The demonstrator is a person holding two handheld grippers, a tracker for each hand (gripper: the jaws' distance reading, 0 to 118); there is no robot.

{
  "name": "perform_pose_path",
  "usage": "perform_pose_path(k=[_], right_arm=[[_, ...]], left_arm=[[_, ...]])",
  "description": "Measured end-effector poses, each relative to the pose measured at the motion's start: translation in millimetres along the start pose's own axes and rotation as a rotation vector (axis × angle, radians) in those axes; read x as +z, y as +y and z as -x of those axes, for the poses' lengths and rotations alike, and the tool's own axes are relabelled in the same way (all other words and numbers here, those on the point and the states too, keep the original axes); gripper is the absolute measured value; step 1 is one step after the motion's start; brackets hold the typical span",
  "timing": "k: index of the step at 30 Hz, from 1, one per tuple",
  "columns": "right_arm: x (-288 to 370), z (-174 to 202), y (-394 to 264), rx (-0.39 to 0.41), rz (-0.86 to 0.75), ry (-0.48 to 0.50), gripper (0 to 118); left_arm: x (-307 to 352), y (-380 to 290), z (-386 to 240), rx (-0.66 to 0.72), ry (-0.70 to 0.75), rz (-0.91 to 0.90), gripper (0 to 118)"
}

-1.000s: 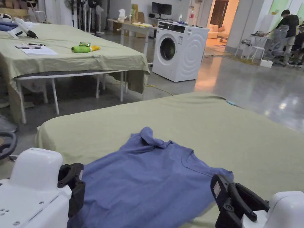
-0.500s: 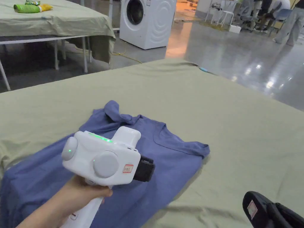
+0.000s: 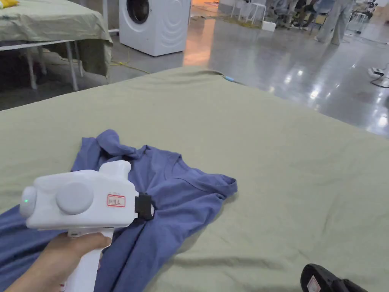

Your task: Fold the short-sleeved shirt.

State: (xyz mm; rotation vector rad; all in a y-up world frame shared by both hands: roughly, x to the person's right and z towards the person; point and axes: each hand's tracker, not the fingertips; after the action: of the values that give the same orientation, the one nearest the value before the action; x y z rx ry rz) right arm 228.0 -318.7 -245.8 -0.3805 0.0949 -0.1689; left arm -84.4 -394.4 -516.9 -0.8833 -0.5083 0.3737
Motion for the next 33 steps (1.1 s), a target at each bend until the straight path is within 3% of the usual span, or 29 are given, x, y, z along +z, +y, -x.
perform_pose_path(k=[3, 6, 8, 12, 15, 18, 20, 25, 27, 33], right_arm=[[23, -14, -4, -0.030, -0.013, -0.072, 2], [58, -30, -9, -0.054, -0.029, -0.161, 2], [87, -41, -14, -0.071, -0.037, -0.238, 2], [143, -62, -26, -0.114, -0.062, -0.418, 2], [187, -76, -36, -0.191, -0.102, -0.515, 2], [226, -82, -44, -0.222, -0.134, -0.618, 2], [248, -83, -48, -0.216, -0.144, -0.692, 2], [293, -85, -59, -0.237, -0.184, -0.791, 2], [305, -87, -64, -0.255, -0.190, -0.812, 2], [321, -96, -85, -0.304, -0.150, -0.843, 2]], left_arm=[[4, -3, -12, 0.140, -0.141, -0.024, 1], [2, -14, -43, 0.092, -0.198, -0.025, 1], [2, -24, -81, 0.062, -0.316, -0.022, 1], [-7, -45, -166, -0.096, -0.421, -0.022, 1], [-19, -69, -226, -0.097, -0.632, 0.065, 1], [-17, -110, -295, -0.208, -0.784, 0.157, 1], [-7, -146, -338, -0.354, -0.874, 0.225, 1], [23, -245, -401, -0.601, -1.143, 0.461, 1], [21, -281, -412, -0.698, -1.138, 0.559, 1], [-24, -352, -405, -0.814, -0.823, 0.691, 1]])
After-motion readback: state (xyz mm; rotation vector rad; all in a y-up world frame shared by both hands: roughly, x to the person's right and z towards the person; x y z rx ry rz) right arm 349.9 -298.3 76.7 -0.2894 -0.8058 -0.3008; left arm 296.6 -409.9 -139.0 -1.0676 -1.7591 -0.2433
